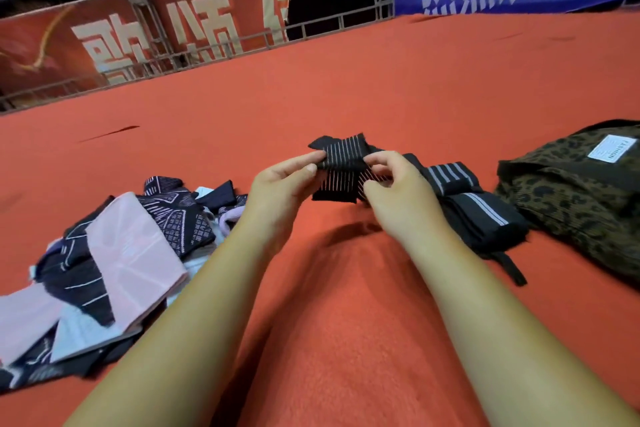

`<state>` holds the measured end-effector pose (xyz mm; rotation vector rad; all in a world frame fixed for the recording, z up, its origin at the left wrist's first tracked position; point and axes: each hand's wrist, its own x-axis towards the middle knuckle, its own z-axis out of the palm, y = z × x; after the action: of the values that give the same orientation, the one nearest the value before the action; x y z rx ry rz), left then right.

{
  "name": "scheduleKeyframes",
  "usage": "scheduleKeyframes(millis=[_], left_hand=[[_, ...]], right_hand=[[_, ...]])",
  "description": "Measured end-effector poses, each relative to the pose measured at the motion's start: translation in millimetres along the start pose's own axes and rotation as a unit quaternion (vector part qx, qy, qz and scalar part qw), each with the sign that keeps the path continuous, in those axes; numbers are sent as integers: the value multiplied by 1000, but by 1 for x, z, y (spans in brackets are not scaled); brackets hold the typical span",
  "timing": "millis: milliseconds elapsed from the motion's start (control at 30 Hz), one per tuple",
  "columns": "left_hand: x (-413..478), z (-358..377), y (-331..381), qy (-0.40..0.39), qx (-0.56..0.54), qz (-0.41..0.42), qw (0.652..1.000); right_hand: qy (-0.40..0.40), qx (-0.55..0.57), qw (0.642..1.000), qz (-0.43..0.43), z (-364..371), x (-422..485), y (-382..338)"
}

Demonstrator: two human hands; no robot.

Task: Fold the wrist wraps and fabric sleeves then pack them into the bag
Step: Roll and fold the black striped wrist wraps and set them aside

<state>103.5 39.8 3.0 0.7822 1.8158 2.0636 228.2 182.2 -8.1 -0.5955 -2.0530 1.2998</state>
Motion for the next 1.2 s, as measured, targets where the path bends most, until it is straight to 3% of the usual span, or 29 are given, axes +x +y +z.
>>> scheduleKeyframes(millis=[100, 267, 400, 500, 600, 700, 800, 867, 933, 1033, 1100, 1200], left_hand=[[-28, -11, 19, 1, -3, -30, 1000], [-66, -47, 29, 22, -17, -60, 998], [-98, -73, 30, 46, 56, -64, 995], [-123, -88, 30, 44, 131, -56, 989], [-147, -98, 31, 24, 160, -119, 980], [-166, -113, 23, 15, 77, -222, 972], [-175, -126, 19, 80, -74, -202, 973], [-175, -139, 15, 152, -43, -149, 976], [-177, -153, 12, 181, 61, -91, 977], [-181, -168, 14, 147, 111, -59, 981], [-182, -172, 19, 112, 117, -49, 986], [-180, -182, 20, 100, 119, -33, 987]], right_hand=[[-34, 32, 999, 19, 4, -12, -10], [-139, 192, 970, 50, 23, -35, -22], [-197, 255, 946, 43, 41, -60, -34], [-199, 267, 942, 37, 54, -75, -41], [-177, 282, 943, 27, 71, -90, -50], [-144, 226, 963, 41, 92, -105, -58], [-175, 69, 980, 66, 104, -113, -61], [-241, -137, 961, 18, 104, -115, -61], [-248, -260, 931, -62, 107, -117, -57], [-230, -227, 929, -181, 117, -116, -46], [-306, -212, 895, -247, 124, -111, -36], [-453, -123, 863, -185, 130, -115, -33]])
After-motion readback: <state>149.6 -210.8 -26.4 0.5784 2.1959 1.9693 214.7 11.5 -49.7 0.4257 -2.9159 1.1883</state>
